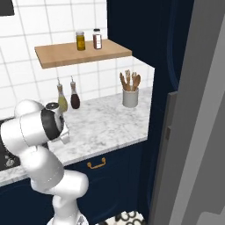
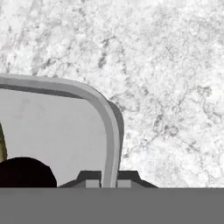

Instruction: Take the meat container that has the shrimp and place it on the second highest rack of the freezer. Then take the vegetable container that has the avocado and potato and place it on the highest rack of the freezer.

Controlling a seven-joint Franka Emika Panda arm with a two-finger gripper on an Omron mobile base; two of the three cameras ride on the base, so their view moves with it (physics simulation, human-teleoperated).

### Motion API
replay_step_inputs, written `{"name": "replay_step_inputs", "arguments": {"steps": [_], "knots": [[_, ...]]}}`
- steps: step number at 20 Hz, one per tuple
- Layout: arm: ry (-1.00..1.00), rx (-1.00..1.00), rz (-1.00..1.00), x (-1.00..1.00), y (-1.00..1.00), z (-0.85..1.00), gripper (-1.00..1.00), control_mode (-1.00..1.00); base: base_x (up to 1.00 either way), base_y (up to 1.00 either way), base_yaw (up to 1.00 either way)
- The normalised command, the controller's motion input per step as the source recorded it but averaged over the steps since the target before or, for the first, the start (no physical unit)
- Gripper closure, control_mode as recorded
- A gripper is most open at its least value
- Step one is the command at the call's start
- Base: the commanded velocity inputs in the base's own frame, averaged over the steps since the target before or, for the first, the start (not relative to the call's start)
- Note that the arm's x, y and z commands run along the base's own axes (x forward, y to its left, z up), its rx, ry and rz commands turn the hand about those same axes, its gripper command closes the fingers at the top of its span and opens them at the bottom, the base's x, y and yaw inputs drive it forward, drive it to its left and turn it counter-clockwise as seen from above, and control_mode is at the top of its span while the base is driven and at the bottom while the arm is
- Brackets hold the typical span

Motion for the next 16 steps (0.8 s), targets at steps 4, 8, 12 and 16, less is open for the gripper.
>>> {"name": "replay_step_inputs", "arguments": {"steps": [4,8,12,16], "knots": [[-0.24,0.0,0.0,-0.54,0.0,0.72,1.0,-1.0,0.0,0.0,0.0],[-0.17,0.0,-0.05,-0.63,-0.01,0.69,1.0,-1.0,0.0,0.0,0.0],[-0.02,0.02,-0.12,-0.49,-0.09,0.89,1.0,-1.0,0.0,0.0,0.0],[0.04,0.02,-0.14,-0.45,-0.21,0.89,1.0,-1.0,0.0,0.0,0.0]]}}
